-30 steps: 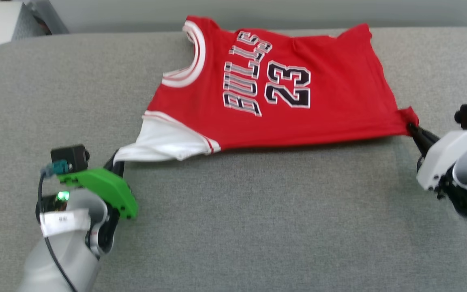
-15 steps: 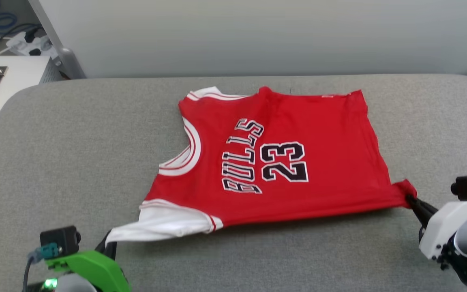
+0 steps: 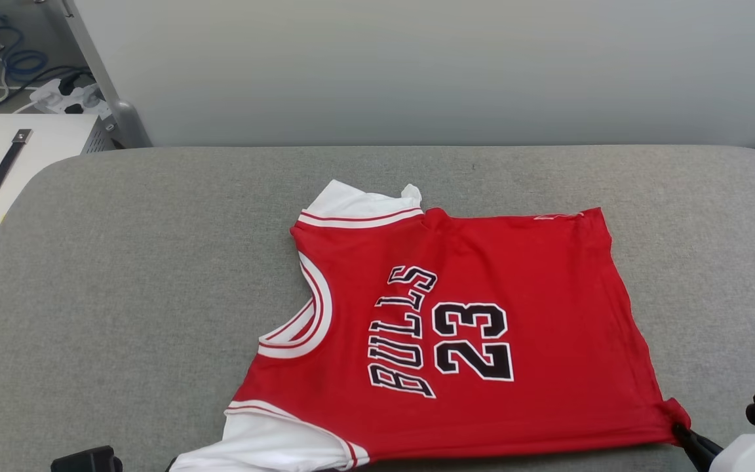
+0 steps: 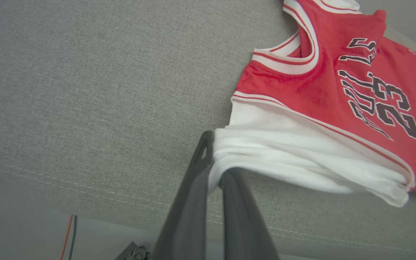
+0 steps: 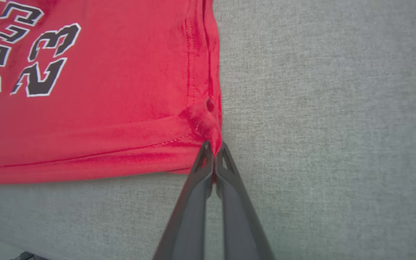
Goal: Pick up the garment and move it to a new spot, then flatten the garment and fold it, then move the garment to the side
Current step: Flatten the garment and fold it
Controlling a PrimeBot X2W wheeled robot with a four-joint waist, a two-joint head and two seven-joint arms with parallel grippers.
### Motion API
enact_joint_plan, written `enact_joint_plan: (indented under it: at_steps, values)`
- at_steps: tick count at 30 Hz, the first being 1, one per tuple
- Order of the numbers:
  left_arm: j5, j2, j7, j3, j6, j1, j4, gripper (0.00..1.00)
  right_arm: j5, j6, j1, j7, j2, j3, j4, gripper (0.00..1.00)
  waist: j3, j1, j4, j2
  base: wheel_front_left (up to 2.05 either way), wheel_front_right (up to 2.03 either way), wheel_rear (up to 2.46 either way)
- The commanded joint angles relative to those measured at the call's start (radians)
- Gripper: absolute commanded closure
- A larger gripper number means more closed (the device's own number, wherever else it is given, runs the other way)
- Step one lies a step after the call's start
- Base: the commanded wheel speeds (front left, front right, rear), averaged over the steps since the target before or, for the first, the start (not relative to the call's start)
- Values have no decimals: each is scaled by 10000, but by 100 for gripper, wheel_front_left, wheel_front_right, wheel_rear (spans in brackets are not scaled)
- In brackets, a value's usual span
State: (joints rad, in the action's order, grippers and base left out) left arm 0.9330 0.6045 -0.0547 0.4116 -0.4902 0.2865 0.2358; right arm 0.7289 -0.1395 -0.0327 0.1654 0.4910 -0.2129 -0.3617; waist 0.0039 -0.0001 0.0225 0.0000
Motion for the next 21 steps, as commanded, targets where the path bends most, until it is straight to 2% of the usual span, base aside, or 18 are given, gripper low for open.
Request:
enact_joint_plan:
  at_steps: [1, 7, 11, 15, 21]
  values:
    - [65, 224, -8, -179, -206, 203, 112, 100, -355, 88, -383, 256, -92, 513, 371, 100, 49, 1, -5, 0, 0, 0, 0]
    - [-9, 296, -66, -186, -245, 13, 511, 100, -1609, 88, -1197, 1535, -1040, 2056, 2250, 100, 351, 1, -27, 0, 0, 0, 0]
    - [-112, 302, -205, -90, -2, -697, 335, 100, -2210, 88, -1070, 2147, -1556, 2621, 3071, 100, 647, 1, -28, 0, 0, 0, 0]
    - [-256, 215, -452, 147, 412, -1795, -210, 100, -2584, 88, -542, 2612, -1887, 2805, 3358, 100, 971, 1, -18, 0, 0, 0, 0]
    - [-341, -154, -674, 383, 974, -3370, -1293, 100, -2734, 88, 586, 2769, -1866, 2620, 3031, 100, 1565, 1, -64, 0, 0, 0, 0]
